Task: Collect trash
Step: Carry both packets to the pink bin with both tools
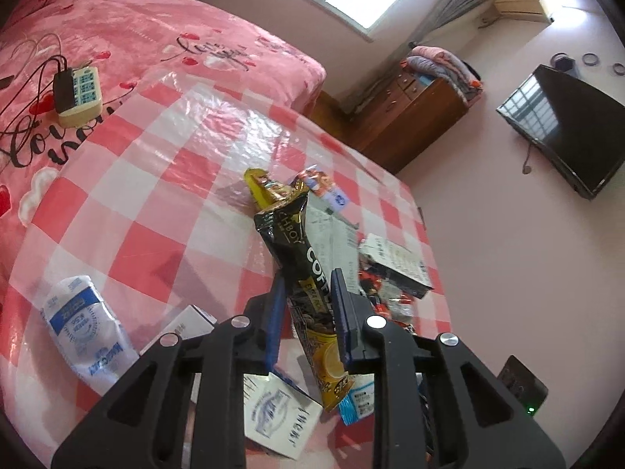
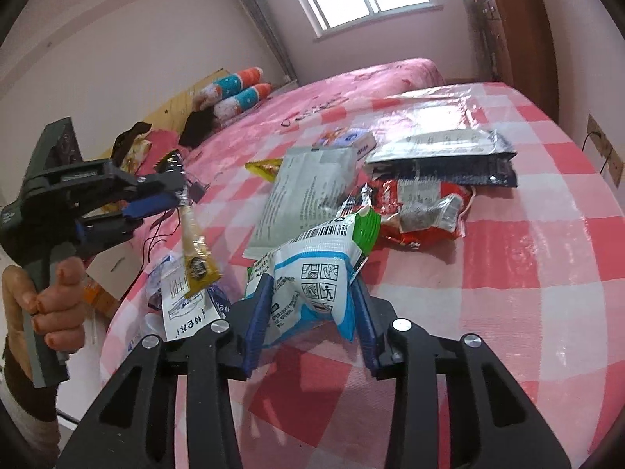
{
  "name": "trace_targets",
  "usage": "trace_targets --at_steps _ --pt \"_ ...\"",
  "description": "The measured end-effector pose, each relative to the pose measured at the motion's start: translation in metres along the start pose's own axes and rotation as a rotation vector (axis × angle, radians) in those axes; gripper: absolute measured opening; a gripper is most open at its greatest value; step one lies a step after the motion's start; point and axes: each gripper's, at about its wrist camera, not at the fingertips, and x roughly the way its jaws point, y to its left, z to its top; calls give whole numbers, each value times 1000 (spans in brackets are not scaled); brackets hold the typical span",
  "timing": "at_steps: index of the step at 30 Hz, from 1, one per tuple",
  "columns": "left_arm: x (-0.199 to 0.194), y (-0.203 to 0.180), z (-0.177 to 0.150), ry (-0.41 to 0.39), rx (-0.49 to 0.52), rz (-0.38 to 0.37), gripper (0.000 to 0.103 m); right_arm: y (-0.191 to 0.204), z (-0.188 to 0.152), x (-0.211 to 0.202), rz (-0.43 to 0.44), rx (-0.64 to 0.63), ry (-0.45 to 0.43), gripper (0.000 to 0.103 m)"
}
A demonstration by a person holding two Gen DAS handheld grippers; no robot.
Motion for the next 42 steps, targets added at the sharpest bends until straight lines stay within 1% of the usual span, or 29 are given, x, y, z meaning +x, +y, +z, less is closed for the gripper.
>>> trace_targets --at_steps 5,10,15,25,34,42 --pt "-21 -7 -3 -22 16 -33 24 1 1 -8 -14 4 -24 41" --pt "-37 -7 -7 -31 19 -47 24 6 3 -16 -32 -2 -43 41" --pt "-53 1 -13 -32 9 -55 24 9 1 -19 -47 -2 -43 41" --pt "-83 25 -26 -51 -22 -62 24 28 0 -28 -26 -18 -61 41" --pt "-107 52 -37 -65 -59 -56 24 56 -2 -26 33 -38 -40 41" --pt "-137 80 -47 -97 -91 -34 24 99 -4 -20 135 -70 -2 41"
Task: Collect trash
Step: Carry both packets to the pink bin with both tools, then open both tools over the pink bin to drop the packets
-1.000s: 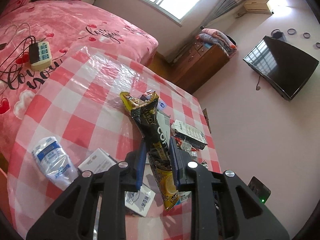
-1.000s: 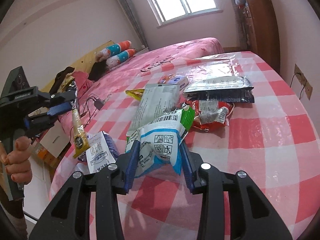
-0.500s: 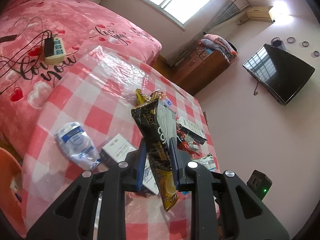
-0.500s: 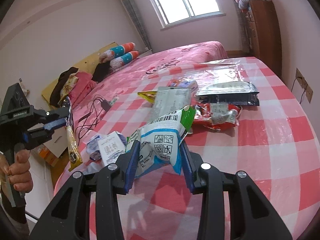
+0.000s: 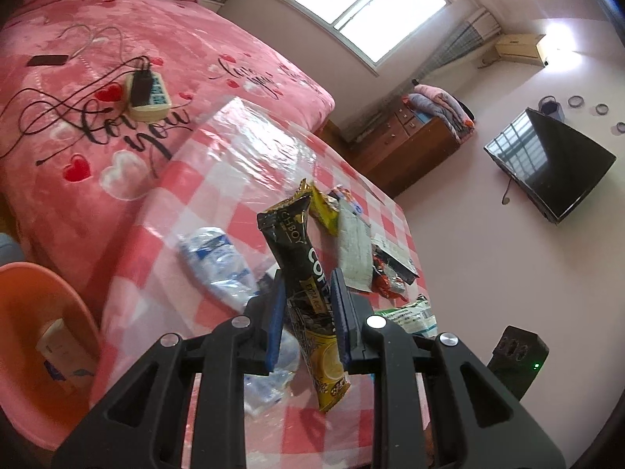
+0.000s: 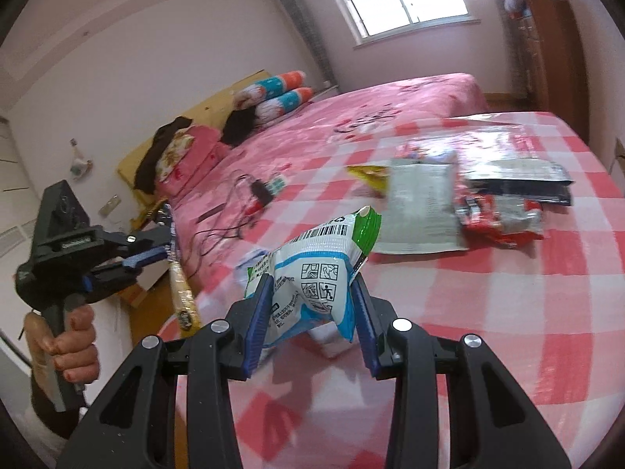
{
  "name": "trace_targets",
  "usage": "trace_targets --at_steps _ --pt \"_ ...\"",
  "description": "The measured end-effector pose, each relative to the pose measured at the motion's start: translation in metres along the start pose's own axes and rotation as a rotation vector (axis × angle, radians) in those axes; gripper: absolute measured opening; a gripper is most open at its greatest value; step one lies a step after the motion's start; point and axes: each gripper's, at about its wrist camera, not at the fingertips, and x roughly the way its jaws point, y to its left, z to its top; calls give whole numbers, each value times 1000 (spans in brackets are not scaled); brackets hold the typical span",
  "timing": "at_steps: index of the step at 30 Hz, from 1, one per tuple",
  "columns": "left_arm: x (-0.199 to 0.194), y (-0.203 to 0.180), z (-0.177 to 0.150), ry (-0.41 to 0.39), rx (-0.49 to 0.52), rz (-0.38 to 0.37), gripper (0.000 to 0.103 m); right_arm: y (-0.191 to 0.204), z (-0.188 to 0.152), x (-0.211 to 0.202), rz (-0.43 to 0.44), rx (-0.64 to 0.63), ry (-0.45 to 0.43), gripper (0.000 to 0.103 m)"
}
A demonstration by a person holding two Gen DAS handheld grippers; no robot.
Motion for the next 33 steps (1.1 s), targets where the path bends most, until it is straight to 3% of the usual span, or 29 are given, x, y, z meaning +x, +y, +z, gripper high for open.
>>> trace_targets --at_steps 11,22,27,28,29,30,31,32,33 --pt "-53 55 -11 -55 -72 81 24 80 -8 42 154 -108 112 41" --pt "-100 139 -33 -116 -196 225 24 174 -27 104 250 -302 235 42" --pt "-104 175 -44 -127 -207 318 25 212 -40 132 264 -401 274 43" --pt "-105 182 -47 -135 -198 358 25 223 -45 141 262 -442 289 48" --pt "-104 185 -48 -142 -190 379 32 228 -49 147 254 -460 292 53" --pt "-104 190 -51 -152 -178 402 39 232 -52 152 248 -469 293 67" --pt "-105 192 -53 -163 -168 422 56 234 -54 157 252 -466 295 75" --pt "-106 195 -56 -179 -153 458 66 232 -56 159 256 -456 298 76" --pt "-106 197 -59 -195 -132 493 67 230 -55 161 259 -444 300 77"
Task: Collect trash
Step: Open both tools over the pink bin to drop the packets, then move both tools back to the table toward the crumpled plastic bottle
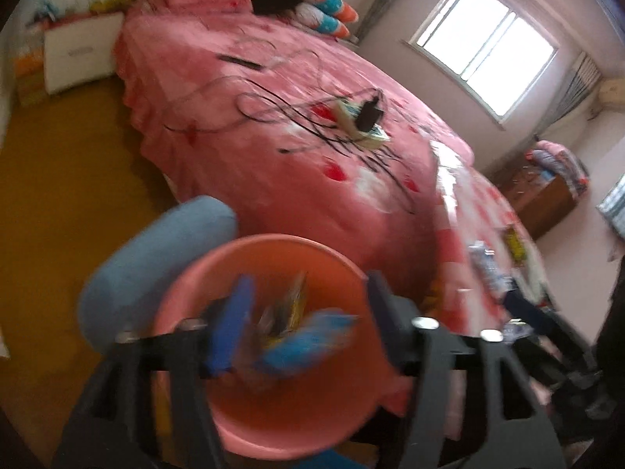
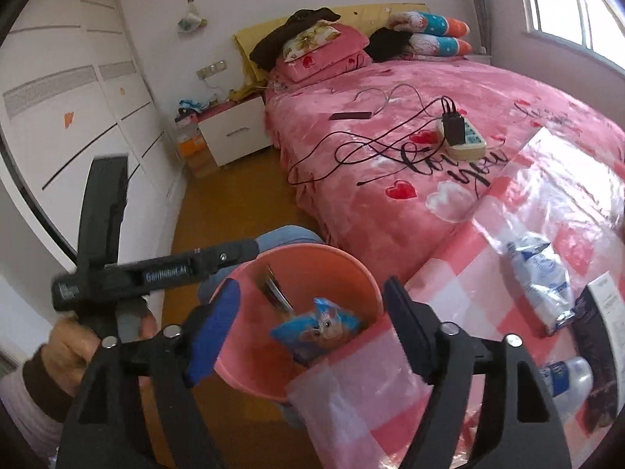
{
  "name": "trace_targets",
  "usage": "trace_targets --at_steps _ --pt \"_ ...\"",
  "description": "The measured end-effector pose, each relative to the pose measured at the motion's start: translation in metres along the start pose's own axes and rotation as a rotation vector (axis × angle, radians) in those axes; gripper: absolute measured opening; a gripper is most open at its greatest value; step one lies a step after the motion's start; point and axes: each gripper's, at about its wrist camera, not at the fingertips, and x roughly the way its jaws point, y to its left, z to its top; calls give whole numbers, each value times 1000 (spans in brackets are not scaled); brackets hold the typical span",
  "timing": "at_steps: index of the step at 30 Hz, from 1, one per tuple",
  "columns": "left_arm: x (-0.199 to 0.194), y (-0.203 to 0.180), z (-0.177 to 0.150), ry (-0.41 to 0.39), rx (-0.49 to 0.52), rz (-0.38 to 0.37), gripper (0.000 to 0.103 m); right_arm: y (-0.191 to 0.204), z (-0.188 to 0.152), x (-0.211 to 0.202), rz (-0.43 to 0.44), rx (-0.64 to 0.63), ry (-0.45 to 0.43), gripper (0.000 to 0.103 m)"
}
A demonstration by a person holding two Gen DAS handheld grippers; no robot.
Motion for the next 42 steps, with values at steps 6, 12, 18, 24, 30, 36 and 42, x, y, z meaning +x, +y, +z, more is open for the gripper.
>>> trace_targets --at_steps 6,12,18,24,30,36,42 --pt "-1 -1 -15 -87 96 59 81 -26 -4 -24 -13 92 -82 90" --pt "-10 -23 -28 -155 215 51 86 -43 -8 -68 -18 108 -244 98" --pt "-12 -53 -37 -119 307 142 86 -56 -18 -97 -56 130 -275 98" --pt "-19 -76 -38 -118 317 134 86 -70 -37 -121 -86 161 -313 98" --pt "-28 -105 -41 -138 361 114 86 -88 -51 -139 -103 198 -342 98" --pt "-39 -131 -42 -173 368 76 86 -103 -62 -151 -152 211 -355 98" --pt "-39 -154 -47 -147 380 48 86 -114 -73 -162 -194 213 -356 98"
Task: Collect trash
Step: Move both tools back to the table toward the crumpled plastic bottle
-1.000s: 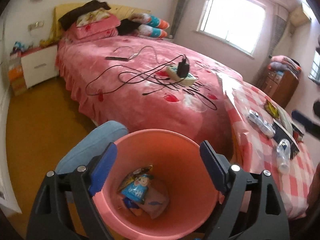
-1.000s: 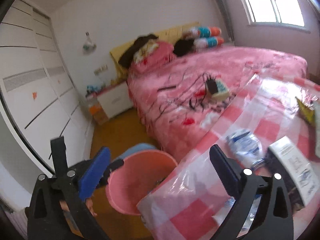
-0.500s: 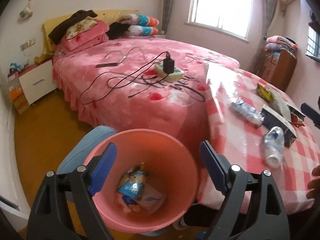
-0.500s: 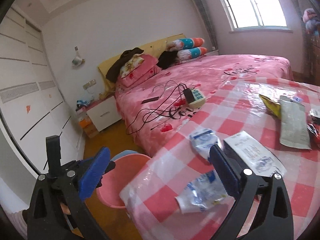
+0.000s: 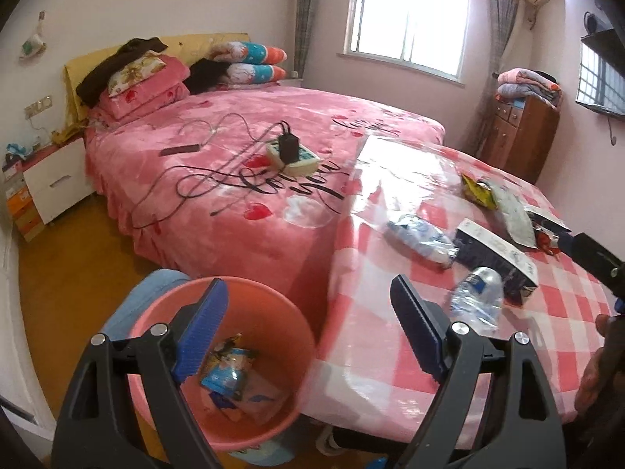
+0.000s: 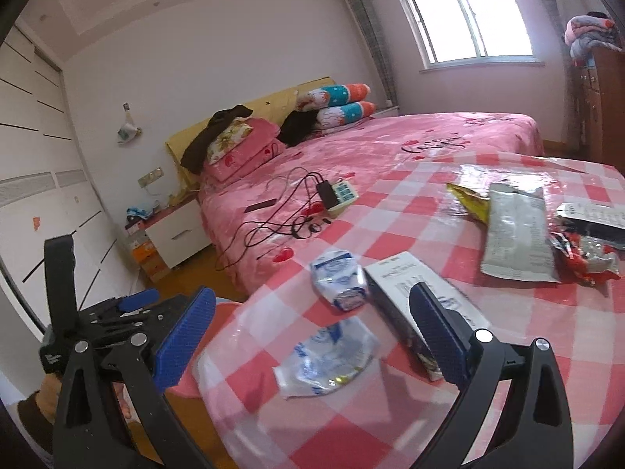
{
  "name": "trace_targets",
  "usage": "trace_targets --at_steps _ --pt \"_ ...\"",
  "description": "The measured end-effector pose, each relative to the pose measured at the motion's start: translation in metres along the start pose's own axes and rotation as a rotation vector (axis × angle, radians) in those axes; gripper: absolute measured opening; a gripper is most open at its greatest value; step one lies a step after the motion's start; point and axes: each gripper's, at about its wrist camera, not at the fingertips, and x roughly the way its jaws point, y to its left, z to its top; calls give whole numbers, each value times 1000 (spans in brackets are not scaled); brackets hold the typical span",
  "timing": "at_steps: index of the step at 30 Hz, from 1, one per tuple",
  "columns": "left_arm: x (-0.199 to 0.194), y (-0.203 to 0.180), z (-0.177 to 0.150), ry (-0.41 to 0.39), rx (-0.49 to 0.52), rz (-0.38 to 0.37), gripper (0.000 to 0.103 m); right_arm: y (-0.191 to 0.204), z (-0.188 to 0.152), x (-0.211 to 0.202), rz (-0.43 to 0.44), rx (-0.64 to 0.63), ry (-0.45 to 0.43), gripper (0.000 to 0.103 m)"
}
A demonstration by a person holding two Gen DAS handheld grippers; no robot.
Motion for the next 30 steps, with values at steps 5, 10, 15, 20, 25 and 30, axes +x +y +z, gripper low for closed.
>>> trace_targets --at_steps 5,10,15,20,25,30 --pt "-1 -22 -1 9 21 -24 86 -7 0 -9 -34 -19 -8 98" --pt "-1 -45 -1 24 49 -45 85 -17 -1 -16 -49 -24 -17 98" --pt "-3 -64 -1 31 75 -60 86 -30 -1 -22 -68 -8 -26 98" --pt "-3 -86 -1 40 107 -85 85 -47 -1 -31 -113 -4 -45 98" --pt "-3 -110 -1 49 148 -103 85 -67 -1 -39 -153 14 -56 98" --pt "4 -123 -3 85 152 -128 85 -91 0 -40 -157 63 -34 98"
